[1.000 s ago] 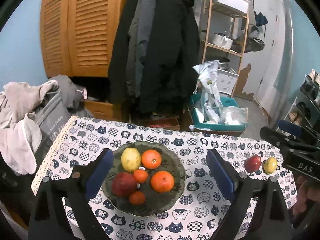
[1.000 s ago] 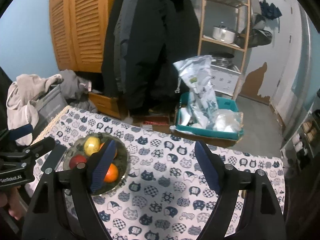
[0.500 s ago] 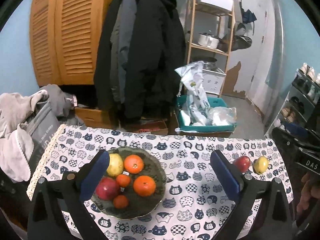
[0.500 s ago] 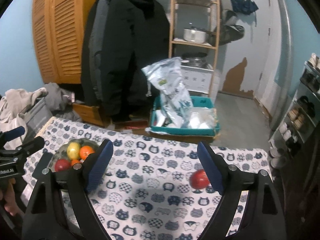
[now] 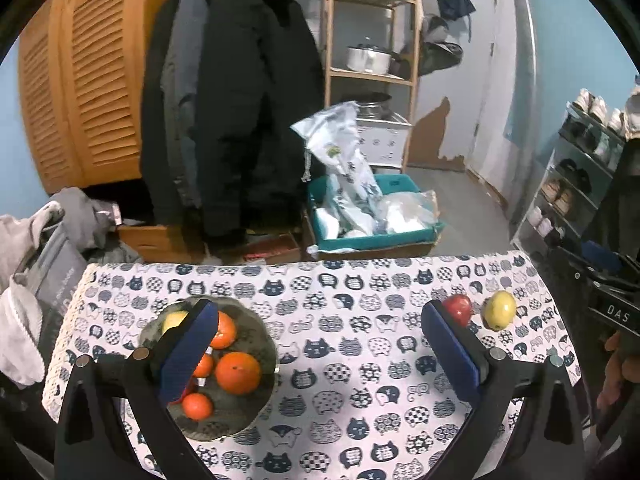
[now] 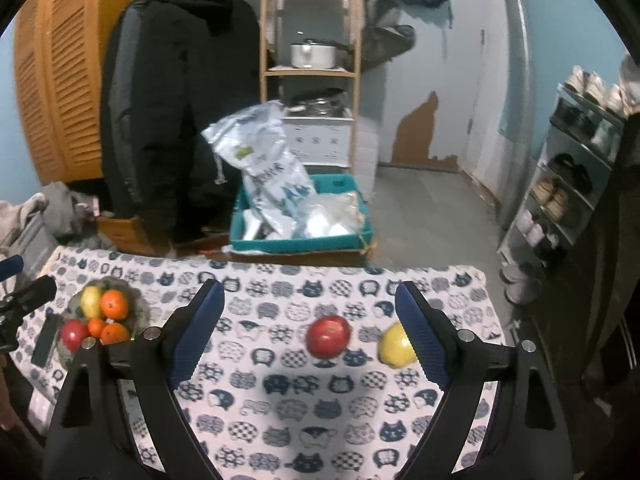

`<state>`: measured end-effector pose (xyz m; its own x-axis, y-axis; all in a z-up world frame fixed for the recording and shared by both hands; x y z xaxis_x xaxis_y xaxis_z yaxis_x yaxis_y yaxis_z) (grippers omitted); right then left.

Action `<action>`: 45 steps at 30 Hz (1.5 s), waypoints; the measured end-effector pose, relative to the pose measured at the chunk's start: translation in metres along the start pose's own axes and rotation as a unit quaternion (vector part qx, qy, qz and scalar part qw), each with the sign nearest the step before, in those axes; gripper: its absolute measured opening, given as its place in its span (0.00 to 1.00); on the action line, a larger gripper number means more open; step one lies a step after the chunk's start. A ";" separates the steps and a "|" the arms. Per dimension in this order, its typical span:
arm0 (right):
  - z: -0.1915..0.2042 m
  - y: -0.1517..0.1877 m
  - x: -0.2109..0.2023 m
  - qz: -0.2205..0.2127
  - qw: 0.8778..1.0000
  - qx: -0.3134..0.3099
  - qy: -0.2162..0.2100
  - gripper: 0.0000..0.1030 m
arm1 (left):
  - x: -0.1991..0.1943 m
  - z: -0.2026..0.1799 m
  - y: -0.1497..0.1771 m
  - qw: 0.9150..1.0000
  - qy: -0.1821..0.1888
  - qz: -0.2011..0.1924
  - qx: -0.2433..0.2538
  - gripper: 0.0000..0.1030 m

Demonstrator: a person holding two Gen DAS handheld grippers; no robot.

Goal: Organize fruits
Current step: 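Lift both tools away and move toward the remaining red apple and yellow pear, then grasp the red apple with the left tool while the right tool grasps the yellow pear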

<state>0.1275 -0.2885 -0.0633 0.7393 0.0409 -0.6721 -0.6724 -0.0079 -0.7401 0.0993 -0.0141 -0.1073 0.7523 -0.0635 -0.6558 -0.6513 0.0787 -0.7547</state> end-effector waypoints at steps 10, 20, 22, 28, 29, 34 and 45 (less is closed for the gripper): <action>-0.050 0.010 0.003 0.010 0.999 0.034 0.030 0.84 | 0.021 -0.050 -0.003 0.999 0.024 0.019 0.030 0.99; -0.087 0.024 0.019 0.031 0.997 0.058 0.051 0.84 | 0.049 -0.086 -0.002 0.997 0.042 0.040 0.045 0.99; -0.094 0.029 0.028 0.040 0.996 0.060 0.058 0.84 | 0.057 -0.092 -0.001 0.997 0.044 0.046 0.045 0.99; -0.113 0.041 0.056 0.074 0.992 0.071 0.069 0.84 | 0.085 -0.108 0.003 0.996 0.046 0.063 0.052 0.99; -0.115 0.043 0.060 0.078 0.992 0.072 0.070 0.84 | 0.089 -0.111 0.003 0.995 0.046 0.065 0.053 0.99; -0.125 0.052 0.090 0.112 0.988 0.080 0.064 0.84 | 0.117 -0.121 0.010 0.994 0.054 0.086 0.051 0.99; -0.145 0.086 0.169 0.211 0.971 0.097 0.053 0.84 | 0.186 -0.144 0.023 0.986 0.066 0.142 0.055 0.99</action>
Point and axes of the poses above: each gripper's, at about its wrist camera, not at the fingertips, and x roughly the way its jaws point, z to its left, y to its underside, the point moved 6 cm from there along x, roughly the way its jaws point, and after that the axes turned 5 degrees about x, right-handed, at the moved point
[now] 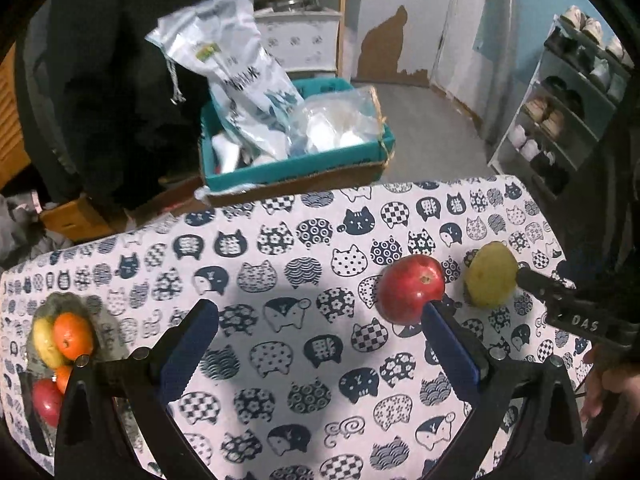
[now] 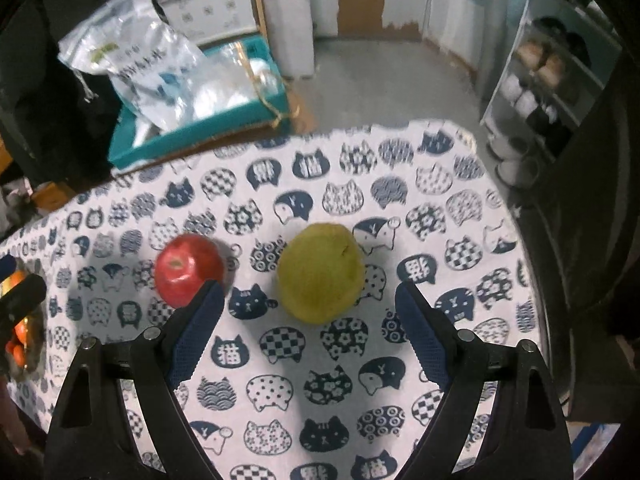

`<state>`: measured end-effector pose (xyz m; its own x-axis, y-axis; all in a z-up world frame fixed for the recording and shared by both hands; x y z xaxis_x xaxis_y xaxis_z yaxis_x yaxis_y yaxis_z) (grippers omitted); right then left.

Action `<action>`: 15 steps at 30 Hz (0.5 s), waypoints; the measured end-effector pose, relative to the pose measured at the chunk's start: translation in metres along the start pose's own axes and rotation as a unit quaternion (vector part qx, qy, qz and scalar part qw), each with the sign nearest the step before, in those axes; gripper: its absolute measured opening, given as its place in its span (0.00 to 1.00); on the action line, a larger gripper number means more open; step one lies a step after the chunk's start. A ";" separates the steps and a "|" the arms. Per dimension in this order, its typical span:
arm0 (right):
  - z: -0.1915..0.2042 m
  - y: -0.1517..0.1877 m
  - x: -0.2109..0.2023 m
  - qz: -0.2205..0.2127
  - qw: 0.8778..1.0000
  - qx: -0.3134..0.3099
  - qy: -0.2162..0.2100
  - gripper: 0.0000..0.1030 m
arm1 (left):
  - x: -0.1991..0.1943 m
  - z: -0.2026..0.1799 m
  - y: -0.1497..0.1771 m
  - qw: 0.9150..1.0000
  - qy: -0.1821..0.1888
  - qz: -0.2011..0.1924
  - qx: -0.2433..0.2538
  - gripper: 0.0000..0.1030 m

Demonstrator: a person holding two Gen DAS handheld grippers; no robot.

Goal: Organize fruits
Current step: 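Grasp the red apple with the left tool while the right tool grasps the yellow pear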

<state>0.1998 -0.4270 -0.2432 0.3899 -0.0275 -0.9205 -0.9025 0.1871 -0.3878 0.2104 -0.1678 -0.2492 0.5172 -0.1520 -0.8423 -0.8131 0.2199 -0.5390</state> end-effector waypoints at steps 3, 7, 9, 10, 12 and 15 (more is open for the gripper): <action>-0.004 -0.001 0.018 0.015 1.000 0.013 -0.006 0.84 | 0.018 -0.006 -0.002 1.000 0.013 0.015 -0.001 0.99; -0.010 -0.004 0.042 0.040 0.999 0.028 -0.014 0.84 | 0.040 -0.014 -0.004 0.999 0.023 0.033 -0.001 0.99; -0.012 -0.006 0.051 0.045 0.999 0.029 -0.011 0.84 | 0.049 -0.017 -0.006 0.999 0.028 0.038 0.000 0.99; -0.013 -0.007 0.055 0.048 0.998 0.033 -0.014 0.84 | 0.053 -0.019 -0.006 0.999 0.029 0.041 0.000 0.99; -0.013 -0.006 0.063 0.056 0.997 0.039 -0.020 0.84 | 0.060 -0.023 -0.006 0.998 0.034 0.050 0.002 0.99; -0.014 -0.002 0.075 0.065 0.997 0.040 -0.017 0.84 | 0.068 -0.029 -0.006 0.997 0.041 0.058 0.003 0.99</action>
Point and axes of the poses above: each gripper's, at about its wrist camera, not at the fingertips, and x roughly the way its jaws point, z to its left, y to its underside, the point moved 6 cm from there along x, roughly the way its jaws point, and after that the axes turned 5 degrees about x, right-handed, at the moved point
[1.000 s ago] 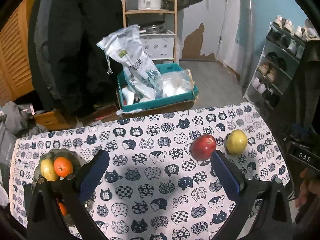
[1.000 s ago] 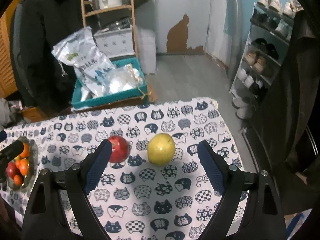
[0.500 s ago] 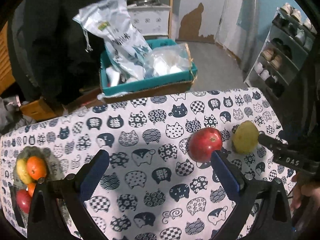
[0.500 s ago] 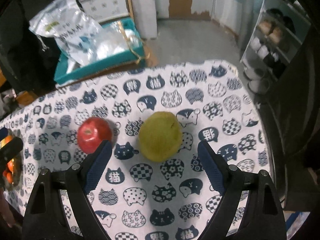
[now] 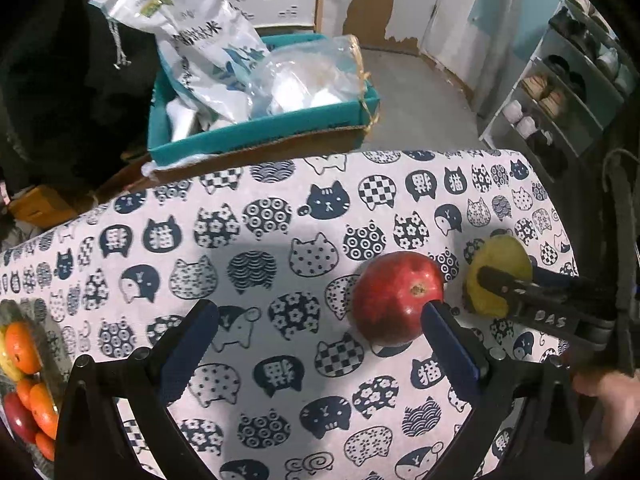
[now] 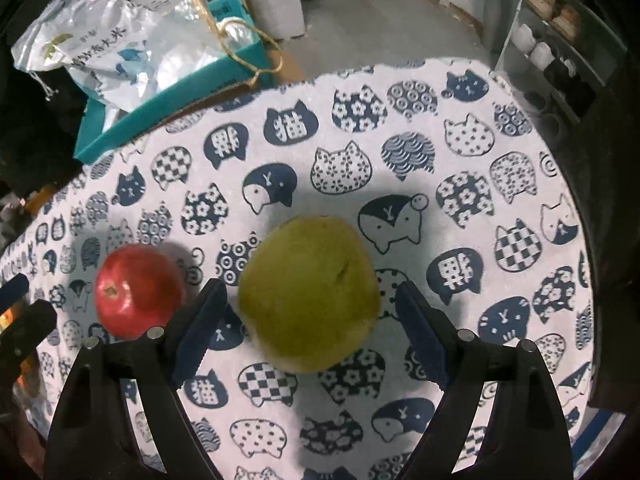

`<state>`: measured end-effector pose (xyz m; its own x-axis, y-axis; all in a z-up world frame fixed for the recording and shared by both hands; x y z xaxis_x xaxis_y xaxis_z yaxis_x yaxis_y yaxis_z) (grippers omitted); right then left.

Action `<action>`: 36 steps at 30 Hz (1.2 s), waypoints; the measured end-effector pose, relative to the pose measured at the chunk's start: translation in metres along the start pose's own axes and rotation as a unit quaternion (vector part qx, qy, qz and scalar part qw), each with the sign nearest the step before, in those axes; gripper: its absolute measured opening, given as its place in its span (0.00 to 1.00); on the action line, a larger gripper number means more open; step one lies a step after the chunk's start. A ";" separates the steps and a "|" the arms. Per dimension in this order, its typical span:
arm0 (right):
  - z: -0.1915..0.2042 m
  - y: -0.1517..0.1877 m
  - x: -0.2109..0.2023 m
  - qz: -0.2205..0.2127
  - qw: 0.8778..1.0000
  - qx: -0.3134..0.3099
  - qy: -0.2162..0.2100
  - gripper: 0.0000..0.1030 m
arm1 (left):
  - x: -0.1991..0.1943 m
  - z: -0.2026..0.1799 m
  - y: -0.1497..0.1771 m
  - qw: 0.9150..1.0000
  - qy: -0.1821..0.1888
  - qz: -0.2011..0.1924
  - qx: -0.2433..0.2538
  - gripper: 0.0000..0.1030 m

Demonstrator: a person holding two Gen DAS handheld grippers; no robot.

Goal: Organize fruits
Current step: 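Grasp the red apple with the left tool while the right tool grasps the yellow pear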

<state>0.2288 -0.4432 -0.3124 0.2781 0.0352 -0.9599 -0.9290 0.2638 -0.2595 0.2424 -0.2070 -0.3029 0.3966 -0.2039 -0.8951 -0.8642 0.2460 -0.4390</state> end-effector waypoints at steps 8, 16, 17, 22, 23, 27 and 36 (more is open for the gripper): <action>-0.006 0.005 0.012 0.019 1.000 0.006 -0.014 0.67 | 0.014 -0.017 -0.005 1.000 0.024 0.009 0.004 0.99; -0.024 0.028 -0.004 -0.006 1.000 0.002 0.028 0.67 | 0.036 -0.037 0.000 0.999 0.042 0.028 0.014 0.99; -0.026 0.032 -0.006 -0.009 0.999 0.001 0.035 0.67 | 0.040 -0.039 0.001 0.998 0.043 0.031 0.016 0.99; -0.034 0.037 -0.012 -0.021 0.998 -0.006 0.056 0.67 | 0.054 -0.046 0.004 0.998 0.052 0.042 0.013 0.99; -0.034 0.036 -0.011 -0.021 0.998 -0.005 0.056 0.67 | 0.057 -0.047 0.004 0.998 0.055 0.043 0.012 0.99; -0.034 0.035 -0.013 -0.022 0.998 -0.004 0.056 0.67 | 0.065 -0.049 0.006 0.997 0.064 0.050 0.003 0.90; -0.022 0.035 -0.021 -0.033 0.998 -0.015 0.049 0.67 | 0.073 -0.052 0.014 0.995 0.079 0.062 0.008 0.72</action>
Point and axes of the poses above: each gripper's, at about its wrist camera, not at the fingertips, and x roughly the way its jaws point, z to its left, y to its underside, the point moved 6 cm from there along x, roughly the way its jaws point, and after that the axes turned 5 degrees about x, right-handed, at the moved point
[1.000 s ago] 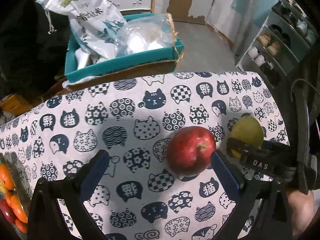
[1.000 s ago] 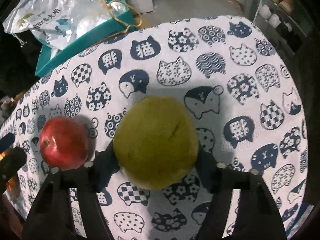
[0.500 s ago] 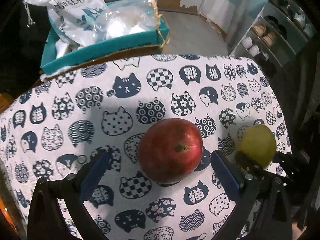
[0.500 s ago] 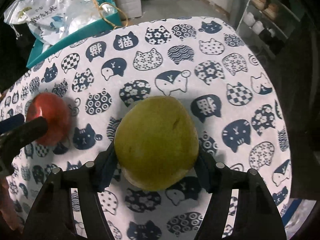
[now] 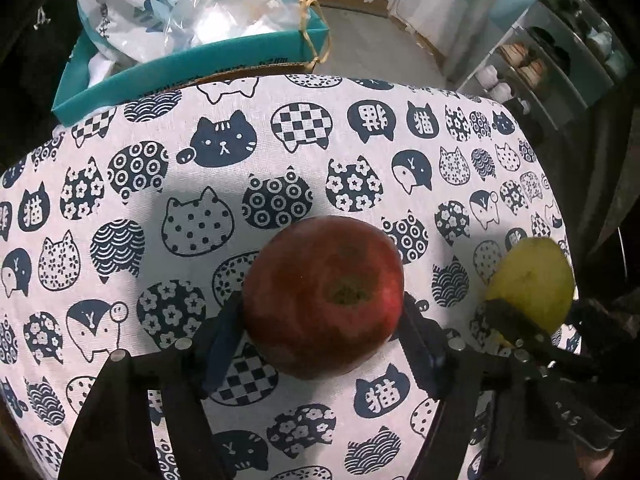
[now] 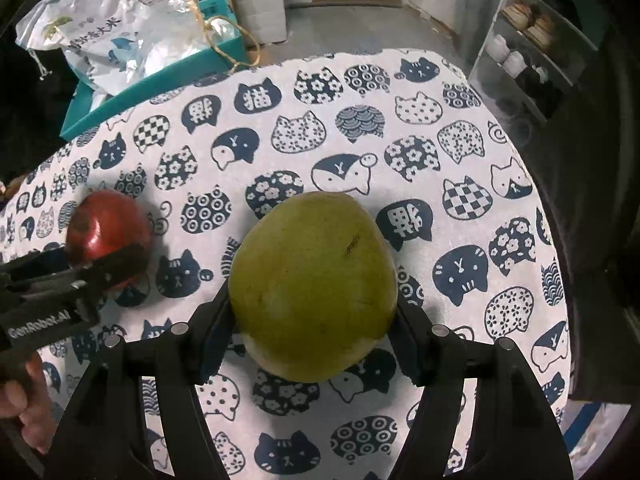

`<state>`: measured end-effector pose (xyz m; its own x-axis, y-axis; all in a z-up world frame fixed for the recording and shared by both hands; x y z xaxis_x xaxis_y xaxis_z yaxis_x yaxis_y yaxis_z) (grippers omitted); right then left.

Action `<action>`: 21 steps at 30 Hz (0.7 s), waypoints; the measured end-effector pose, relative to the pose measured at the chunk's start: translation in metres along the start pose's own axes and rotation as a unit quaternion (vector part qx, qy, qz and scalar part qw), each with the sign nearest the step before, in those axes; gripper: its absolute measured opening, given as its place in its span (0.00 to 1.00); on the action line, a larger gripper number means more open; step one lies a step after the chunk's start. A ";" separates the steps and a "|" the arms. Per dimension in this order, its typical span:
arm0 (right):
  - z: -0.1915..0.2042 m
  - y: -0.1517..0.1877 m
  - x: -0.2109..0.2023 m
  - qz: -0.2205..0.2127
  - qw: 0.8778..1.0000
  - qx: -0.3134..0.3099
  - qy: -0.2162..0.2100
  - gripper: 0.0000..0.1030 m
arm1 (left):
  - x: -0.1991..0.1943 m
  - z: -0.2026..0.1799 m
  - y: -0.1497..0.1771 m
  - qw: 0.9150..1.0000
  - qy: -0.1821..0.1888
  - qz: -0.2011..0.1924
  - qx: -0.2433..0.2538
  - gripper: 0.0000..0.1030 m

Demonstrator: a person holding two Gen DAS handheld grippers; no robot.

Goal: Organize fruits
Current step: 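Grasp the red apple with the left tool while the right tool grasps the yellow pear, then lift the red apple and yellow pear and carry them toward the glass bowl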

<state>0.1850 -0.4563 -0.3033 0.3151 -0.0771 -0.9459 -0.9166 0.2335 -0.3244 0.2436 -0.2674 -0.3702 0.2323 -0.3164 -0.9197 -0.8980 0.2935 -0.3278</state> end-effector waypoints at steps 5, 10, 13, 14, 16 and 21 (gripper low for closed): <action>0.007 -0.003 -0.012 -0.016 1.000 -0.009 -0.003 0.67 | -0.010 0.003 0.008 1.000 -0.016 -0.013 0.002 0.72; 0.018 -0.006 -0.030 -0.034 0.999 -0.024 -0.005 0.67 | -0.033 0.004 0.013 0.999 -0.029 -0.039 0.008 0.72; 0.027 -0.007 -0.042 -0.045 0.998 -0.033 -0.009 0.67 | -0.054 0.004 0.016 0.997 -0.042 -0.060 0.013 0.72; 0.030 -0.008 -0.047 -0.049 0.998 -0.036 -0.012 0.67 | -0.061 0.005 0.017 0.997 -0.044 -0.065 0.013 0.72; 0.035 -0.008 -0.056 -0.057 0.997 -0.040 -0.015 0.67 | -0.076 0.006 0.020 0.996 -0.049 -0.079 0.011 0.72; 0.054 -0.006 -0.083 -0.081 0.995 -0.051 -0.034 0.67 | -0.110 0.010 0.027 0.992 -0.062 -0.105 0.014 0.72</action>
<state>0.1773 -0.3988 -0.2225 0.4727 -0.0387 -0.8803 -0.8719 0.1241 -0.4737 0.1979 -0.2153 -0.2795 0.4591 -0.2594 -0.8497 -0.8150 0.2577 -0.5190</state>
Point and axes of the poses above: each gripper's, at about its wrist camera, not at the fingertips, and x roughly the way its jaws point, z to its left, y to its underside, the point moved 6 cm from there along x, roughly the way its jaws point, and after that the axes turned 5 degrees about x, right-handed, at the moved point
